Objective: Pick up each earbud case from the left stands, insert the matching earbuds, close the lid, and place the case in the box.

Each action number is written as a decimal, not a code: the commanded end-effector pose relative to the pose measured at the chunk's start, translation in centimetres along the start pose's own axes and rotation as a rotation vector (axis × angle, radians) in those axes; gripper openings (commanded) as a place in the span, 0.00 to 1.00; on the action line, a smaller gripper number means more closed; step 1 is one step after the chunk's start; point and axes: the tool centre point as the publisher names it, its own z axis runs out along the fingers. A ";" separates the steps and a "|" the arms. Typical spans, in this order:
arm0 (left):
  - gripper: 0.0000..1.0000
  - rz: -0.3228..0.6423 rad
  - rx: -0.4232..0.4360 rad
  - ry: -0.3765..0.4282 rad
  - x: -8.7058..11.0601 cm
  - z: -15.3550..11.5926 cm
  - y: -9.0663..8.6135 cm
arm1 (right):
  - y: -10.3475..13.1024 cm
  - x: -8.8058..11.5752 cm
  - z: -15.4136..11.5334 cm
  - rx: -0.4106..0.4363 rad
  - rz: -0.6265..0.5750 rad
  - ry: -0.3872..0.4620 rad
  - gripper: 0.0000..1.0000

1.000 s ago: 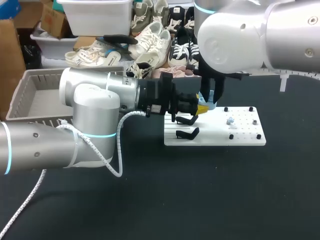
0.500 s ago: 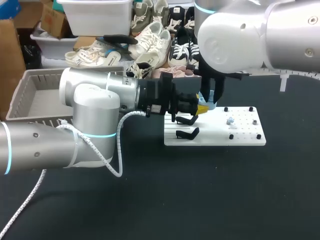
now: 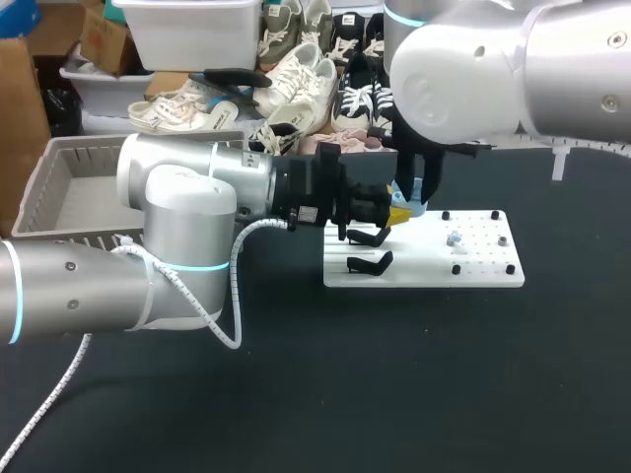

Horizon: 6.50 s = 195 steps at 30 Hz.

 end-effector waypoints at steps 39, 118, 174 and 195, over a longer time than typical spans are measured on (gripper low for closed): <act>0.00 0.001 -0.005 -0.001 0.0 0.0 -0.2 | -4.7 1.6 -3.2 -0.142 -0.015 -0.184 0.35; 0.00 0.001 -0.005 -0.001 0.0 0.0 -0.2 | -4.5 -3.6 10.9 -0.351 0.199 -0.088 0.43; 0.00 0.001 -0.005 -0.001 0.0 0.0 -0.2 | -4.9 -4.7 11.8 -0.389 0.185 -0.072 0.36; 0.00 0.001 -0.005 -0.001 0.0 0.0 -0.2 | -4.9 -4.8 12.0 -0.388 0.183 -0.066 0.26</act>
